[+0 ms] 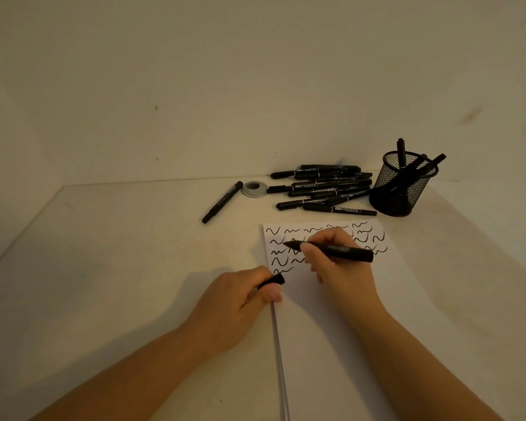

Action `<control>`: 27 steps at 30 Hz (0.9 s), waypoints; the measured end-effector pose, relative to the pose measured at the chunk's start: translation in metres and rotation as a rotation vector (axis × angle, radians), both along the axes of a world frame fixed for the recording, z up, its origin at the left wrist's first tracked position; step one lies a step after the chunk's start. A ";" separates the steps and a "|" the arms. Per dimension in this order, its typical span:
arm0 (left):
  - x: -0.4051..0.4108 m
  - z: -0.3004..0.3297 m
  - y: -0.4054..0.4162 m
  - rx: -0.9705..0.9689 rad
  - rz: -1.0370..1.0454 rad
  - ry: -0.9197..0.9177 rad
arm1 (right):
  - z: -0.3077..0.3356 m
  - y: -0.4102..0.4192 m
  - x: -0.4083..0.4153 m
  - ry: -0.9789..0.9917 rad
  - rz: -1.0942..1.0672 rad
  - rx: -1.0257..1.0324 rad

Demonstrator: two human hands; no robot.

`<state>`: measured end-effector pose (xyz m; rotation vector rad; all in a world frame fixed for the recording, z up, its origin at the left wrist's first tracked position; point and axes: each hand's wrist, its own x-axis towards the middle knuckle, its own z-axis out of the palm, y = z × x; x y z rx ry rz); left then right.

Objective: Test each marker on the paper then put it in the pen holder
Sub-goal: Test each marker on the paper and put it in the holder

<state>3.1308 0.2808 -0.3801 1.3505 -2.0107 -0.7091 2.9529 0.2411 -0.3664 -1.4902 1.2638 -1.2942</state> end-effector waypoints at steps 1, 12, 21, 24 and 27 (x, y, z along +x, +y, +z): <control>0.000 0.000 -0.001 -0.008 0.040 0.033 | 0.001 0.001 -0.001 -0.077 0.069 0.041; 0.002 -0.003 -0.003 -0.008 0.099 0.029 | 0.002 -0.001 0.000 -0.477 0.174 0.288; 0.003 0.000 -0.003 -0.017 0.081 0.052 | 0.008 0.004 0.001 -0.251 0.240 0.252; 0.003 0.000 -0.003 -0.023 0.073 0.036 | 0.010 0.004 0.000 -0.144 0.231 0.240; 0.002 0.001 -0.002 -0.023 0.070 0.030 | 0.011 0.006 0.001 -0.084 0.249 0.224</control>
